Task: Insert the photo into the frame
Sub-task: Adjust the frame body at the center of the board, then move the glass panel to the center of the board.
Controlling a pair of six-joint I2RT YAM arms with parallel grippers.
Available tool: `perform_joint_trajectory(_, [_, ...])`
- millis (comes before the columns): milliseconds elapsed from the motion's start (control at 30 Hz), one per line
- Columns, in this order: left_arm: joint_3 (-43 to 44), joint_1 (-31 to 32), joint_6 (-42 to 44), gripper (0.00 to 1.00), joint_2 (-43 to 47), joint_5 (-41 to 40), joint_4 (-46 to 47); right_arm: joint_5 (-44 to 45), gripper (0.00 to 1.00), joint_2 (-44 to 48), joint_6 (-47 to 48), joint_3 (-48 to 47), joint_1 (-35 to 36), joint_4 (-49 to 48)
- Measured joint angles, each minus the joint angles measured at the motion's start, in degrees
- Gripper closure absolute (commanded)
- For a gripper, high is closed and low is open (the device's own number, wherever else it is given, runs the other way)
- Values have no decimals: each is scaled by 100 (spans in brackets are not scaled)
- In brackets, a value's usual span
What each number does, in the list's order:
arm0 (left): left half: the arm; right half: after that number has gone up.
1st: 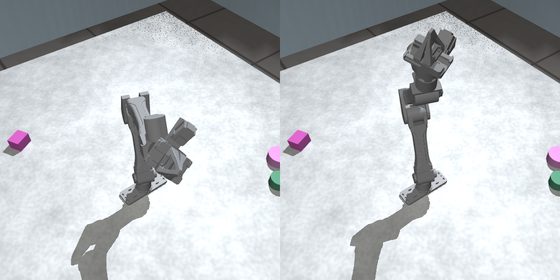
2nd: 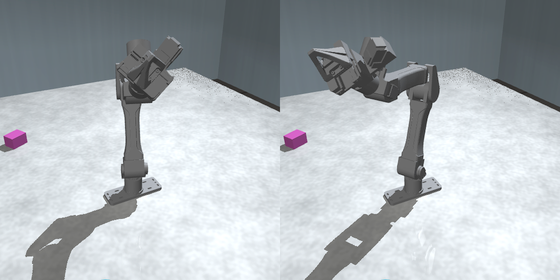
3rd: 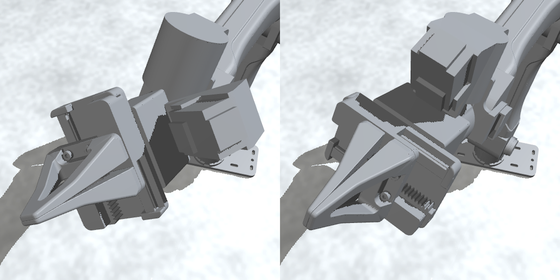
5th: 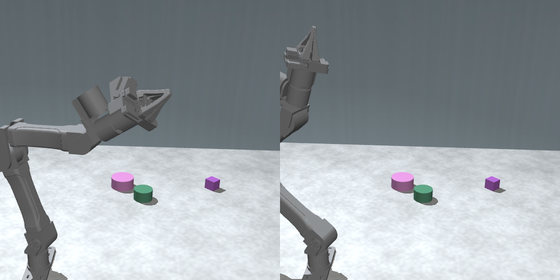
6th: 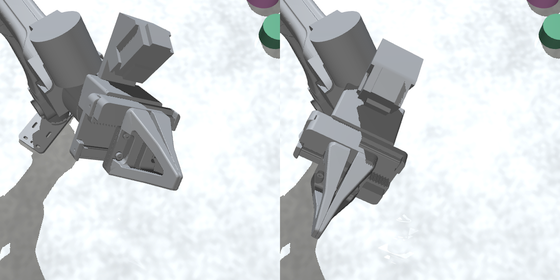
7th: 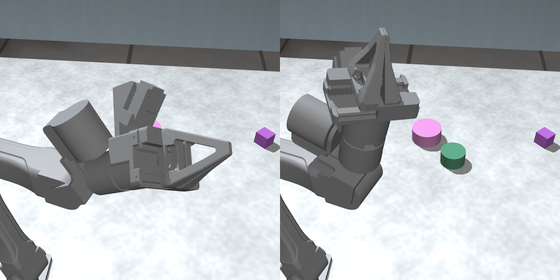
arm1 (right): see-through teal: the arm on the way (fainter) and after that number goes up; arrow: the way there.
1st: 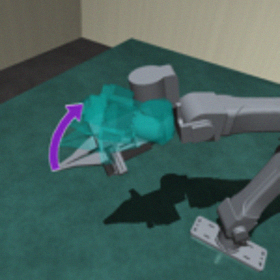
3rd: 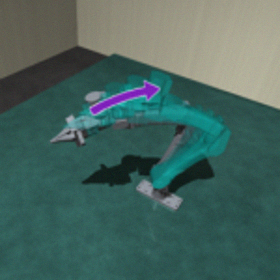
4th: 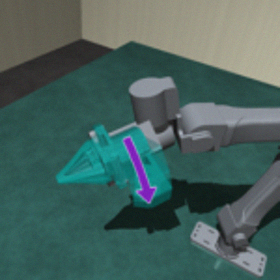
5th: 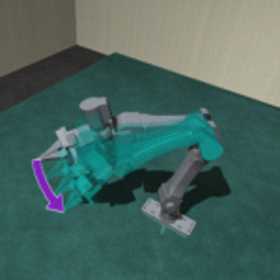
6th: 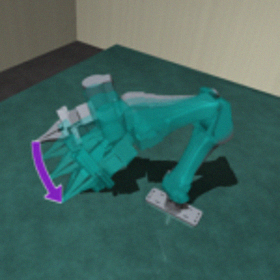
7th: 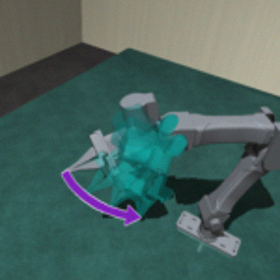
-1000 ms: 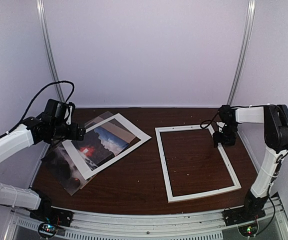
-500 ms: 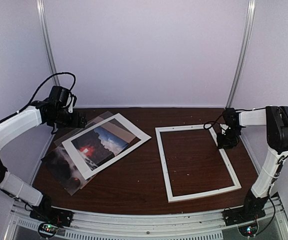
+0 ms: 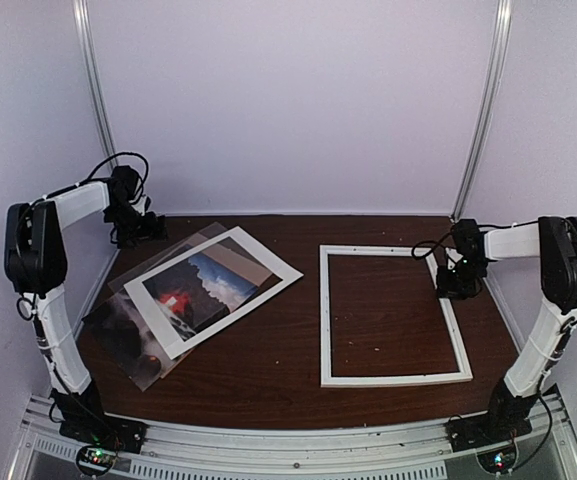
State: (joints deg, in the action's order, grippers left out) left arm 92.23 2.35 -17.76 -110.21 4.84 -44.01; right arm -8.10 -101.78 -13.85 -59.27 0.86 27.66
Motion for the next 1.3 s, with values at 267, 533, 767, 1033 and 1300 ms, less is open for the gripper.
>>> perform_joint_trajectory(267, [1255, -466, 433, 2, -1626, 455, -367, -247, 37, 57, -114, 35, 7, -116])
perform_joint_trajectory(533, [2236, -494, 868, 2, -2529, 575, -529, -369, 32, 199, -103, 170, 2, -87])
perform_joint_trajectory(767, [2492, -577, 1108, 2, -2793, 798, -619, -472, 12, 444, -83, 380, 2, 28])
perform_joint_trajectory(1033, [2120, -671, 1032, 11, -2601, 1231, -505, -503, 9, 754, -94, 568, 76, 160])
perform_joint_trajectory(1300, [0, -675, 437, 24, -1333, 1401, 98, -505, 9, 1355, -98, 562, 332, 262])
